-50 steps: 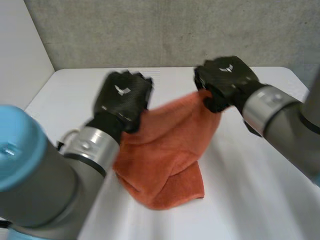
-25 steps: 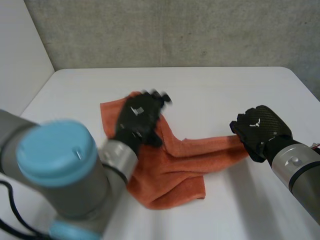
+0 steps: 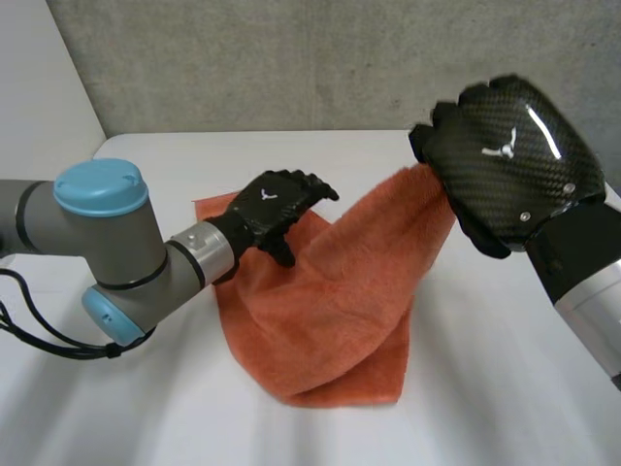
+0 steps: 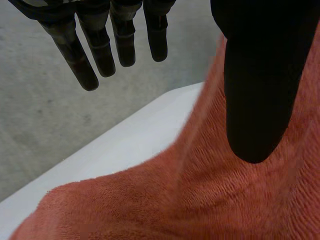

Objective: Fold the laundry

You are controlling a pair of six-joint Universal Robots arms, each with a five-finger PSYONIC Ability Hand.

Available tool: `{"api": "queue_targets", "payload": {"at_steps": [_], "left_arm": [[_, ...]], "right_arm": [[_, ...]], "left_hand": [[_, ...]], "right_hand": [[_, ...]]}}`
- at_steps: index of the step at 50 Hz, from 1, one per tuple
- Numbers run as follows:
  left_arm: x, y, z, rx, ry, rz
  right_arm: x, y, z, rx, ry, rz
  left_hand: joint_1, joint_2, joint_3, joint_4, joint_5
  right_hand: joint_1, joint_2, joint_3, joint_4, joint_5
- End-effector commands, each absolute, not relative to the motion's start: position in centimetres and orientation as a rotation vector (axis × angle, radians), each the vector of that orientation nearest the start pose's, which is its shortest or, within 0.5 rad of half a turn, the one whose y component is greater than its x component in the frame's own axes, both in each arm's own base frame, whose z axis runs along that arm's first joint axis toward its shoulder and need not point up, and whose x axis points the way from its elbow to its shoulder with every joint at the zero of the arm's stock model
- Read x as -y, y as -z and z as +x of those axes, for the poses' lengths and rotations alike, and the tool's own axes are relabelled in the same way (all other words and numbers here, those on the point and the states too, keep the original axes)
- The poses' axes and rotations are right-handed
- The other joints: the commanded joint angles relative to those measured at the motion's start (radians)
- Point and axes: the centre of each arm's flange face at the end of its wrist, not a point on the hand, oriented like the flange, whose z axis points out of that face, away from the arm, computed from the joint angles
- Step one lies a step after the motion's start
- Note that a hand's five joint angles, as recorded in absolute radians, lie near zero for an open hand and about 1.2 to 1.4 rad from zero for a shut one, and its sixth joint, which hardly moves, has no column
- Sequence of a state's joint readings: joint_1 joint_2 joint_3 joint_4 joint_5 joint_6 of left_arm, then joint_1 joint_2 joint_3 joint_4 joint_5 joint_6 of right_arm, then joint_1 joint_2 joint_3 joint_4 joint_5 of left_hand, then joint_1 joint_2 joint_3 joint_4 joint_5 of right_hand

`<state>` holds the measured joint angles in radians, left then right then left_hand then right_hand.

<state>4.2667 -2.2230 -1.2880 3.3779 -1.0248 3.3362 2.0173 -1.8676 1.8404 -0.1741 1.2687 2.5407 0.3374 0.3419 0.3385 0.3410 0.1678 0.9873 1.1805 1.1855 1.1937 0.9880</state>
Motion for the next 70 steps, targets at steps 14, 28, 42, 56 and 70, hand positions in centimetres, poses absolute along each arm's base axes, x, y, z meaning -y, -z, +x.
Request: {"api": "queue_targets", "payload": {"at_steps": [14, 28, 42, 56, 70], "left_arm": [[32.9, -16.3, -36.3, 1.585, -1.846, -0.999], [34.5, -35.5, -33.1, 0.932, -2.65, -0.446], [29.7, -25.0, -29.9, 1.562, -2.474, -0.378], [18.5, -15.1, -30.7, 2.182, -1.811, -0.851], [20.3, -21.7, -29.2, 2.23, -1.895, -0.756]], "right_arm": [[14.1, -33.6, 26.2, -1.412, 2.341, -1.301], [28.7, -40.1, 26.2, -1.475, 2.83, -0.863], [27.6, -29.5, 27.8, -1.718, 2.434, -0.996], [27.0, -20.6, 27.0, -2.021, 2.143, -1.163], [26.4, -19.6, 26.7, -2.055, 2.091, -1.176]], "left_hand": [[1.059, 1.054, 1.058, 1.055, 1.054], [1.059, 1.054, 1.058, 1.055, 1.054], [1.059, 1.054, 1.058, 1.055, 1.054], [0.694, 0.689, 0.693, 0.69, 0.689], [-0.033, -0.037, -0.034, -0.037, -0.038]], "right_hand": [[0.409, 0.216, 0.211, 0.203, 0.234], [0.409, 0.216, 0.211, 0.203, 0.234], [0.409, 0.216, 0.211, 0.203, 0.234], [0.409, 0.216, 0.211, 0.203, 0.234], [0.409, 0.216, 0.211, 0.203, 0.234]]}}
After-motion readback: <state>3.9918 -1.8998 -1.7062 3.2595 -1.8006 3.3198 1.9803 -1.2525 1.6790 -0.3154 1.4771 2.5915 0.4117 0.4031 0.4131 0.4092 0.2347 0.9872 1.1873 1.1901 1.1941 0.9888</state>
